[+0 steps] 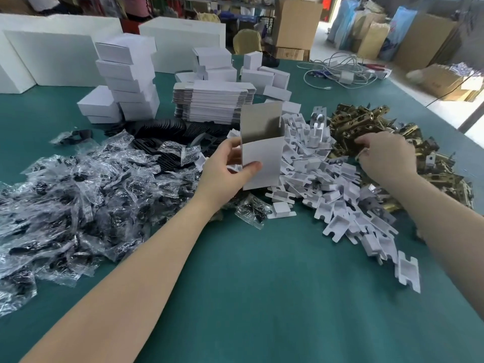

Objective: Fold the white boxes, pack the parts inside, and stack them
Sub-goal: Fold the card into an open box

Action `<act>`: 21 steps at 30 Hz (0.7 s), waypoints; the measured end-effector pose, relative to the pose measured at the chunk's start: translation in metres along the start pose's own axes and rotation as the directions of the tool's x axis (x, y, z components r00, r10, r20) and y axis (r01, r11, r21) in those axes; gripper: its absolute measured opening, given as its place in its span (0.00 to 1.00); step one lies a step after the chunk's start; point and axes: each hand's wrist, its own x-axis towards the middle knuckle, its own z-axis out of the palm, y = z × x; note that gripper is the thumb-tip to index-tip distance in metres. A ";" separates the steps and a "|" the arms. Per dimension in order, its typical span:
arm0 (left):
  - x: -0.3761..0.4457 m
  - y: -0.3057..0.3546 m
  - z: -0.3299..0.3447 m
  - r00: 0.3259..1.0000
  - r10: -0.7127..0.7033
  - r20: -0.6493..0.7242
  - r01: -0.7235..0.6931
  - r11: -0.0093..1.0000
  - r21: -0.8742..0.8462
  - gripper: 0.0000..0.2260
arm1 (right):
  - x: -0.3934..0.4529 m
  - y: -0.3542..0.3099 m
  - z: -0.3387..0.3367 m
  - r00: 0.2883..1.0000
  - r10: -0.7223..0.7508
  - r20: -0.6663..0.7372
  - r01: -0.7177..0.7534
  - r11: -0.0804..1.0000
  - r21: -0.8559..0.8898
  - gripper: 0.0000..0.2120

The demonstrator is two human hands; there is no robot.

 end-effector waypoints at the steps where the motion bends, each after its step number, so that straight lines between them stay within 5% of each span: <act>1: 0.001 -0.001 0.000 1.000 -0.004 -0.008 0.004 1.000 -0.007 0.19 | 0.005 0.008 0.001 0.998 -0.061 0.012 0.062 0.992 -0.111 0.19; 4: 0.001 -0.002 0.000 1.000 -0.010 -0.012 0.009 1.000 -0.015 0.19 | 0.019 0.023 -0.003 0.954 -0.258 0.149 0.294 0.899 -0.326 0.21; 8: 0.001 -0.003 0.001 1.000 -0.005 -0.006 0.005 1.000 -0.019 0.18 | 0.027 0.023 -0.004 0.848 -0.413 0.332 0.530 0.643 -0.553 0.20; 12: 0.003 -0.005 0.001 1.000 -0.014 -0.006 0.013 0.999 -0.030 0.19 | 0.027 0.012 -0.001 0.784 -0.472 0.403 0.613 0.489 -0.620 0.15; 21: 0.004 -0.004 0.001 1.000 -0.010 -0.001 0.010 0.999 -0.035 0.18 | 0.031 0.002 -0.018 0.725 -0.505 0.469 0.675 0.381 -0.632 0.15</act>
